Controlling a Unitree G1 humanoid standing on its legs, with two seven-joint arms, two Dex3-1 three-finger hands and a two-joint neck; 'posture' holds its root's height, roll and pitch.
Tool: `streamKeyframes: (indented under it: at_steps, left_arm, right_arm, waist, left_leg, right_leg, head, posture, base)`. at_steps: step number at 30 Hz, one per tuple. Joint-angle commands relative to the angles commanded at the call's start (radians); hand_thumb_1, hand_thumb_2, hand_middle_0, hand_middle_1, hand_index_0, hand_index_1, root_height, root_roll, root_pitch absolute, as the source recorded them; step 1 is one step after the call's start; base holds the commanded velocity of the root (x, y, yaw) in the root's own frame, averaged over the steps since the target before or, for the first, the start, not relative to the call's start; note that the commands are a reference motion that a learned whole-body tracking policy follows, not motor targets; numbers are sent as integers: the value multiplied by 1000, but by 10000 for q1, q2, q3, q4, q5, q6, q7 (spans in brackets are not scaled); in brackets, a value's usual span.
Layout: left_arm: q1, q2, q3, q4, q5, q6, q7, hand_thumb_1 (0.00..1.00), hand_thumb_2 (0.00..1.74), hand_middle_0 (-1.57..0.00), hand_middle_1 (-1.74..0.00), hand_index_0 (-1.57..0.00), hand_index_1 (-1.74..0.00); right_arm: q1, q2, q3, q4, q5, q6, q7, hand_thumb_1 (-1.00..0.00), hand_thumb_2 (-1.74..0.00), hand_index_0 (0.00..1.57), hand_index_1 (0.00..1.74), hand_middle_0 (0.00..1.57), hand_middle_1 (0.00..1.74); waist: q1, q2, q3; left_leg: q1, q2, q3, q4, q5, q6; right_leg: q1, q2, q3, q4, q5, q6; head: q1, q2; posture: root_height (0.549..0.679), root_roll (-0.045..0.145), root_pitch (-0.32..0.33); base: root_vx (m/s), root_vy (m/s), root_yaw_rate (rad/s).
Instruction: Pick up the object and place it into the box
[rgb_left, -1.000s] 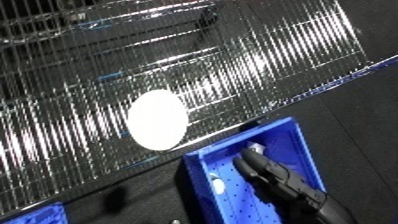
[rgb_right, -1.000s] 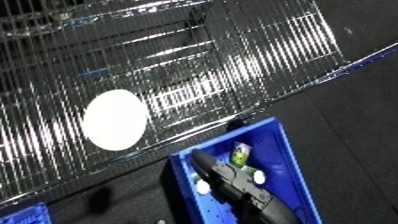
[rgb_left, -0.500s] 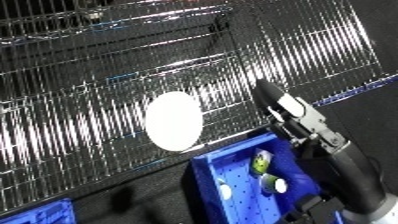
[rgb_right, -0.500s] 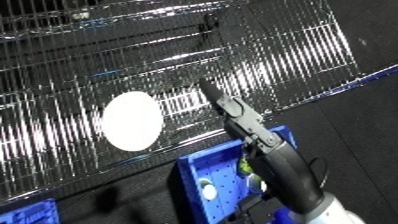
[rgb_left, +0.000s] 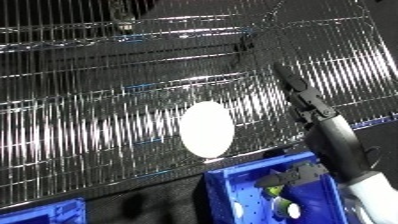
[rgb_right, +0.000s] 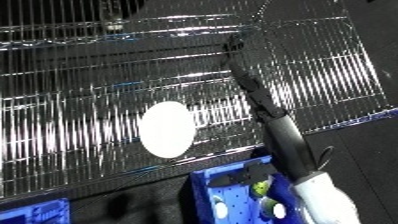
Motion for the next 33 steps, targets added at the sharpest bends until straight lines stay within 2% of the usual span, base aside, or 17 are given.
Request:
streamKeyframes:
  at_steps: [6,12,24,33]
  left_arm:
    - [7,-43,-339,-147,-106,-20,110,0,0,0,0,0,0]
    - [34,-40,-537,-294,-146,0,125,0,0,0,0,0,0]
    - [184,-111,-769,-705,-24,-44,197,0,0,0,0,0,0]
    - [228,-84,-927,-962,59,10,226,0,0,0,0,0,0]
  right_arm:
    - [-599,-9,474,1433,66,194,-549,0,0,0,0,0,0]
    - [-1214,59,890,2601,-65,194,-646,0,0,0,0,0,0]
    - [-2074,363,1746,3953,-250,240,-148,0,0,0,0,0,0]
    - [-2467,672,2064,4127,-49,299,185,0,0,0,0,0,0]
  waist:
    - [237,207,0]
    - [396,369,0]
    - [585,532,0]
    - [728,644,0]
  left_leg:
    - [-205,-99,-87,67,-13,42]
    - [-382,-196,-150,155,-39,73]
    - [-659,-277,-228,307,-85,133]
    - [-745,-337,-267,336,-69,151]
  right_leg:
    - [-197,-87,-75,179,-46,-61]
    - [-363,-142,-100,328,-94,-111]
    - [-664,-187,-106,617,-191,-190]
    - [-751,-211,-120,691,-208,-209]
  head:
    - [348,60]
    - [616,-12]
    - [1008,-190]
    - [1324,-300]
  posture:
    - [649,49,139]
    - [648,52,146]
    - [645,55,160]
    - [645,57,164]
  base:
    - [14,11,84]
    - [24,13,71]
    - [30,5,45]
    - [27,0,33]
